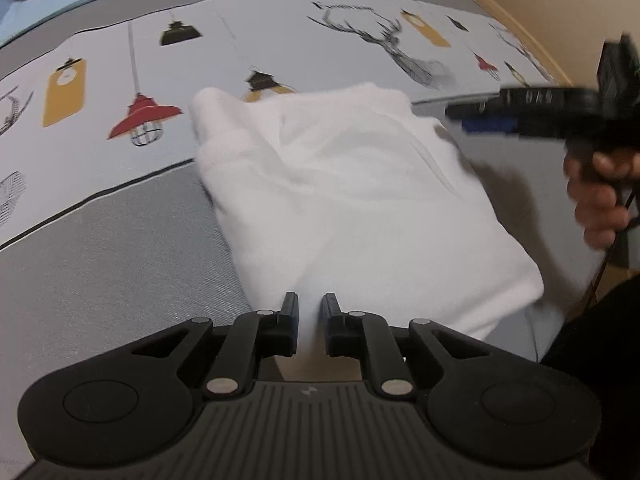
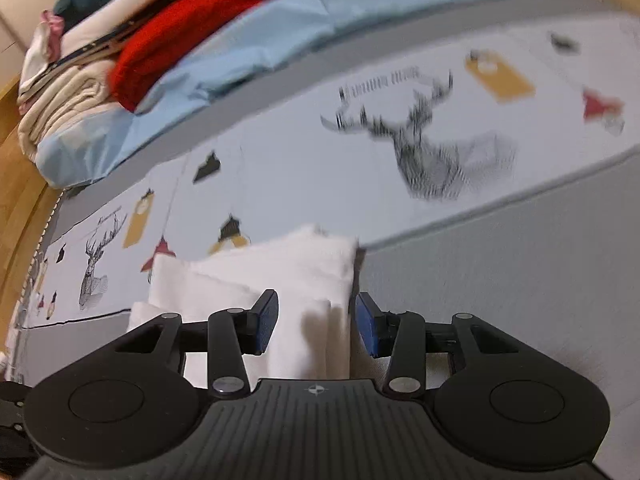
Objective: Fold small clothes
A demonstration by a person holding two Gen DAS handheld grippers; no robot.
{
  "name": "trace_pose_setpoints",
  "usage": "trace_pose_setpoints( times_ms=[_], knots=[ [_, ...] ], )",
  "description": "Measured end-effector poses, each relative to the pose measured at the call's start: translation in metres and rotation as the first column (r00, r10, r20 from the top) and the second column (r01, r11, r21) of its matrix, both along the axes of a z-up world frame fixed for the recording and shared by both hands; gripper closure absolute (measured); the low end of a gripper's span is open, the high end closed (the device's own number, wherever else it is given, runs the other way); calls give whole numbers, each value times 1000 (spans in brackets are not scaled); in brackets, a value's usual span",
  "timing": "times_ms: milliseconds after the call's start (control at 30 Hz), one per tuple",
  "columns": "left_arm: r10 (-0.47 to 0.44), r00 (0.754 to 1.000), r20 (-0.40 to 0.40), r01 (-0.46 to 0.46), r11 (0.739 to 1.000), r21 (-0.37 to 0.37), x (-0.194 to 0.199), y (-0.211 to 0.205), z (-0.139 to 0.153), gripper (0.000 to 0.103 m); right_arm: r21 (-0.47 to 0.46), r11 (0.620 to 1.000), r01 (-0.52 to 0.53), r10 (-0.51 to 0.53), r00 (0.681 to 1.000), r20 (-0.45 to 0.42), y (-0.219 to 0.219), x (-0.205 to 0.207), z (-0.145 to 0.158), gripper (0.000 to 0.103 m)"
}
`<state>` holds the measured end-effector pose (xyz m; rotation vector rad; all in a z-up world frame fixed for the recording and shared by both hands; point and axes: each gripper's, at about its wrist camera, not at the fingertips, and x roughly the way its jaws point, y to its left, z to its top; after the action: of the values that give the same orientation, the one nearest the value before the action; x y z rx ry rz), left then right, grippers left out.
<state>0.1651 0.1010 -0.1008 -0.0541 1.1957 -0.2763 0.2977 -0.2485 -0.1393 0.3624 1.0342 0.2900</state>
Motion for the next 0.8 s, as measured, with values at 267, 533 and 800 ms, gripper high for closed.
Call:
trace_pose_setpoints(
  times_ms=[267,533,800],
  knots=[
    [108,993,44,-106,994,-34,11,13,10,89,-8,996,-89,89,996,3,14,8,-13,100],
    [203,975,89,-203,979,-14,23,14,13,89,-35,995,91,-92,995,-26,-13,6,-13,100],
    [239,965,108,-234,970,-58,37,10,11,89,-9,1000,27,-25,988,150,0,-7,19,94]
  ],
)
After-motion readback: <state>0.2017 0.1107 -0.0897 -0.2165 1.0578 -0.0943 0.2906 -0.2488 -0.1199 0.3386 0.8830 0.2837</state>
